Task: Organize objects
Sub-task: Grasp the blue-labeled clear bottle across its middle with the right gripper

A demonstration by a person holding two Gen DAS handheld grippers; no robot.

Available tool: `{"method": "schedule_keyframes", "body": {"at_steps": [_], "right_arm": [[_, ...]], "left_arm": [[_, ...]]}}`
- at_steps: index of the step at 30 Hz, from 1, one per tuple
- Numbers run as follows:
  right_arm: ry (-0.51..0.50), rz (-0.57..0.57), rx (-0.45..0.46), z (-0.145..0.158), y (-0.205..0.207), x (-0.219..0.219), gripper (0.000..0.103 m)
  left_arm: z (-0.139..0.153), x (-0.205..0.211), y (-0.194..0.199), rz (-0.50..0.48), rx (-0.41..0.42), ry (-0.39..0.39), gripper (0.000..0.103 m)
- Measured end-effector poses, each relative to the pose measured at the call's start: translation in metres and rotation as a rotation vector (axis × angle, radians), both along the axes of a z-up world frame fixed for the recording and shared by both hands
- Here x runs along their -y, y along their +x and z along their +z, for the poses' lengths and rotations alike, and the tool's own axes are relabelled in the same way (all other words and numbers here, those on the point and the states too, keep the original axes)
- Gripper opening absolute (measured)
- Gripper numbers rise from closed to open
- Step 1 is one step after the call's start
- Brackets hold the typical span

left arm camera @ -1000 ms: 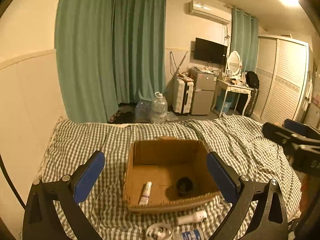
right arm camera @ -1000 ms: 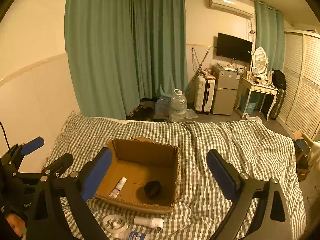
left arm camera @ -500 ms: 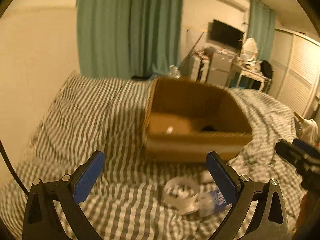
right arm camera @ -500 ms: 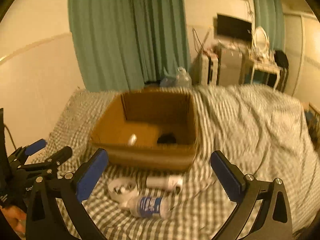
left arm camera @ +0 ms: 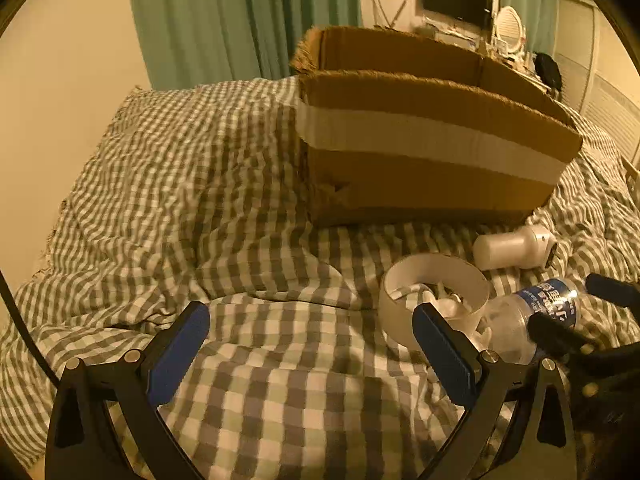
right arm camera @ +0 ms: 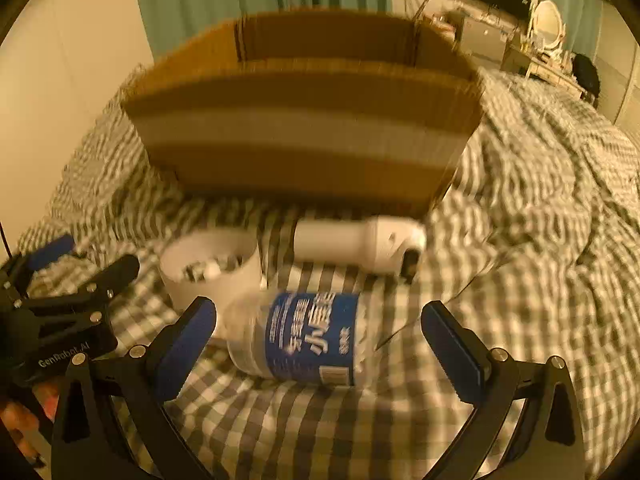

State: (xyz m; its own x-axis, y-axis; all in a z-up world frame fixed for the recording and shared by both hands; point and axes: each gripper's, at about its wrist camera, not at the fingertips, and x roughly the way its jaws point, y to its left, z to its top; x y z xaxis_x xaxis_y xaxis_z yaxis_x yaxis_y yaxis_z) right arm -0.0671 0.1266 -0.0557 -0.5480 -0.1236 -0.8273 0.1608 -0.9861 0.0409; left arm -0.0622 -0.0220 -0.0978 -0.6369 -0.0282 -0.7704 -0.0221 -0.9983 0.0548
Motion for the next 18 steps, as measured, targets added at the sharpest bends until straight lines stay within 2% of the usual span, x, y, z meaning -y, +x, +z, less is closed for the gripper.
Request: {"method": "schedule_keyframes", "body": {"at_steps": [6,14,17,18], "right_arm": [[0.013,0.021,0.033,-0.013,-0.003,0.008,0.102],[0.052,0.049,0.079,-0.037,-0.007,0.02,0.102],[0.04,0.041,0.076,-0.038,-0.006,0.017,0.093],[0.026,0.034,0.08,-0.037,-0.006,0.014,0.093]], "left_arm": [[-0.007,-0.001,-0.004,-0.015,0.042,0.016,0.103],[-0.008,0.014,-0.005,0.033,0.048,0.064,0.103],[-0.006,0.013,-0.003,0.028,0.046,0.063,0.103],[-0.005,0.011,-0.002,0.021,0.045,0.063,0.103]]}}
